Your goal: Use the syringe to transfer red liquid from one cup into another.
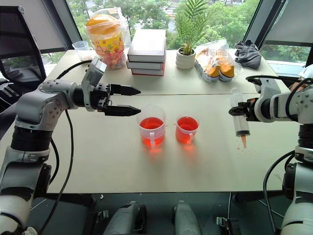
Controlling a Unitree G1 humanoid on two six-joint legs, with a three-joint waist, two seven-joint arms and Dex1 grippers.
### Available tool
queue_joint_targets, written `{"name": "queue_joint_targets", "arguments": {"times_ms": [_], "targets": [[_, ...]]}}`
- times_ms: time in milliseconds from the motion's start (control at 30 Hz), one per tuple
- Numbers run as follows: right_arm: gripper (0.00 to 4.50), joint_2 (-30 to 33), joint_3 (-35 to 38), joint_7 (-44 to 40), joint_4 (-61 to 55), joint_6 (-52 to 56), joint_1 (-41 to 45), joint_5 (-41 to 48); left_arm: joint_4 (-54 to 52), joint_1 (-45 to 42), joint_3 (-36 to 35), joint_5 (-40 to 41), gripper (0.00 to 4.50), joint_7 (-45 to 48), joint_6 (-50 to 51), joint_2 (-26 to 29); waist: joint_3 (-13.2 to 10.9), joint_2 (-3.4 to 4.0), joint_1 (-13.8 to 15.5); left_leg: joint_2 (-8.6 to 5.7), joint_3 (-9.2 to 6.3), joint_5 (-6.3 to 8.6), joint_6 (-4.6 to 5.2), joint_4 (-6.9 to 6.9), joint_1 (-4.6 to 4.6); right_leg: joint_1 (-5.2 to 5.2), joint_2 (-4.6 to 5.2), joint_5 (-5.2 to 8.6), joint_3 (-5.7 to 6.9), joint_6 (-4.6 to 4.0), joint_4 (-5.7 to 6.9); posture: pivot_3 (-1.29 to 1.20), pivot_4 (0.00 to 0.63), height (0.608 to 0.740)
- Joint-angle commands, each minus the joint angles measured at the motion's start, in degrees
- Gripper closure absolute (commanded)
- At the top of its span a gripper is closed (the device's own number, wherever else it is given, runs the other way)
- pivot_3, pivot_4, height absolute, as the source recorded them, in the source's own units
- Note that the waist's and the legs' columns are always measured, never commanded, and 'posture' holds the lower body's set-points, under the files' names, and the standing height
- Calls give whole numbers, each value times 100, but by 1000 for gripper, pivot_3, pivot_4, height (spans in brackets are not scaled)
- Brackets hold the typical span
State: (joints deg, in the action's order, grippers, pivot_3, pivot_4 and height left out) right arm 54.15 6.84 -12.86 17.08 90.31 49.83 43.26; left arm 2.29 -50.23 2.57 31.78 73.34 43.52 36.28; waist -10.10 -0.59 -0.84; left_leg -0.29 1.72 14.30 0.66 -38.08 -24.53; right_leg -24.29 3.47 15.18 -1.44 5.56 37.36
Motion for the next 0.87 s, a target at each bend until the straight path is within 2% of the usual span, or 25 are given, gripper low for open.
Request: {"name": "queue_joint_targets", "arguments": {"times_ms": [33,200,267,300,400,433,567,667,733,867], "targets": [[3116,-41,-245,-315,326,-304,-5,-440,-310,10,-213,179,26,-97,82,134,0,0,0,0,1,0,0,0,-1,0,-4,0,0,0,0,0,150,740],[3116,-199,-468,-629,707,-543,-114,-895,-523,147,-230,300,26,-224,190,217,0,0,-1,-1,1,0,0,0,0,0,-8,0,-1,1,0,0,150,740],[2067,-258,-452,-728,736,-538,-127,-992,-553,175,-240,327,0,-255,230,257,0,0,-1,-1,1,0,0,0,0,0,-9,0,-1,1,0,0,150,740],[1780,-280,-439,-766,729,-520,-125,-1033,-566,191,-248,343,0,-262,246,278,0,0,-1,0,1,0,0,-1,0,0,-10,0,-1,1,0,0,150,740],[176,-288,-335,-882,580,-405,-127,-1101,-582,230,-256,388,0,-254,269,345,0,0,-1,0,1,0,0,-1,0,0,-11,0,-1,1,0,0,150,740],[53,-266,-293,-920,506,-370,-131,-1113,-581,233,-258,398,0,-251,276,358,0,0,-1,0,1,0,0,-1,0,0,-12,0,-1,1,0,0,150,740],[53,-10,-171,-1119,-135,-353,-274,-1122,-620,252,-285,461,0,-284,328,418,0,0,15,0,0,0,0,0,0,0,-12,0,0,1,0,0,150,740],[53,820,199,-1775,-1779,-537,-865,-730,-790,430,-359,513,0,-373,412,541,-3,6,32,-1,-3,1,1,0,-6,-2,-10,0,1,2,-3,0,150,740],[53,1103,532,-2068,-2465,-711,-1268,-572,-854,530,-383,539,0,-394,416,596,-3,7,23,-1,-3,4,6,4,-7,-3,-9,2,2,4,-7,0,150,740],[53,1023,2176,-2754,-3500,24,-1653,504,-852,767,-338,399,0,-321,166,718,-1,2,-20,4,0,6,9,2,1,3,-11,0,-3,3,-9,0,150,740]]}}
